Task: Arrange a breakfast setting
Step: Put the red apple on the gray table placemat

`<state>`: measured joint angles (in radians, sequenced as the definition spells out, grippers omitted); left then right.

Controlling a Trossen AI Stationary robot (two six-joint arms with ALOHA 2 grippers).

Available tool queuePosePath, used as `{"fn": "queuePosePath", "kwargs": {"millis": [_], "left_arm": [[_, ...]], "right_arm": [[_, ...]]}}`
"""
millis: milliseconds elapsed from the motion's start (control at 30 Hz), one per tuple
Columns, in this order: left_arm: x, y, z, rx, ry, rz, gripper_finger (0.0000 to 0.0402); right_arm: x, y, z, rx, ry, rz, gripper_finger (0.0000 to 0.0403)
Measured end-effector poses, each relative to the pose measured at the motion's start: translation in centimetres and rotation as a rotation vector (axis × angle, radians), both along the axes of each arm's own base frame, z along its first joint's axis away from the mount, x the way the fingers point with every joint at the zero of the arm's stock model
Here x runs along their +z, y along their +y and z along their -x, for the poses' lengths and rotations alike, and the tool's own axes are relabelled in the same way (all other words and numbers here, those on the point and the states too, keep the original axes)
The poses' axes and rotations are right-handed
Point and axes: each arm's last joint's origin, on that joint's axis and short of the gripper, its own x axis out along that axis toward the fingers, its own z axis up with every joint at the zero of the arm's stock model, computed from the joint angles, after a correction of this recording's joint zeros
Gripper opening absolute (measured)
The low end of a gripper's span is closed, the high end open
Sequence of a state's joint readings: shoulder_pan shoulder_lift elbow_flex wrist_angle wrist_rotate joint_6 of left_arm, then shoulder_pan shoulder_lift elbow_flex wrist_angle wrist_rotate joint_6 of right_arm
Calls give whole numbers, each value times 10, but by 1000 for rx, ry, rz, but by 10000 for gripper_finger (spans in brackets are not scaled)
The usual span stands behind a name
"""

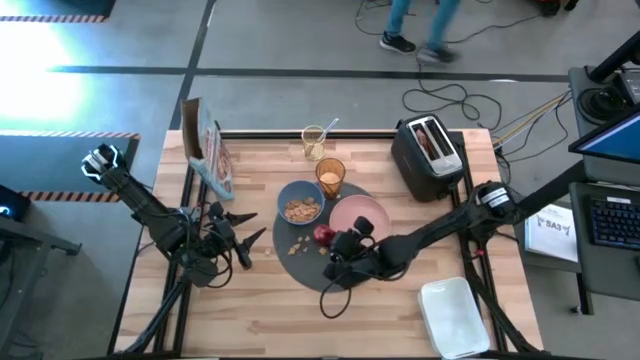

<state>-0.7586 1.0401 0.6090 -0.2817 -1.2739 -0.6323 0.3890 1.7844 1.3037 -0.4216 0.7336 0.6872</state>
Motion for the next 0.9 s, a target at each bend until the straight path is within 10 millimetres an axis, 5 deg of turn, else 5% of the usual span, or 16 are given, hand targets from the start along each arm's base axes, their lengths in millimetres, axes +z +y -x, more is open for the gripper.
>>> {"fn": "queuePosePath", "kwargs": {"millis": [100,333,500,633,900], "left_arm": [[0,0,0,0,1,-1,200],[-1,0,0,0,6,-5,200],[-1,1,1,0,11,-10,200],[-2,1,1,0,20,-18,200],[-4,2,2,-3,55,-58,200]], "right_arm": [[2,-2,6,-1,51,10,146],[43,-18,49,-126,112,-92,146],[61,-19,73,-137,217,-408,146],[77,-7,90,-101,265,-682,151],[103,37,146,-77,388,-948,149]]}}
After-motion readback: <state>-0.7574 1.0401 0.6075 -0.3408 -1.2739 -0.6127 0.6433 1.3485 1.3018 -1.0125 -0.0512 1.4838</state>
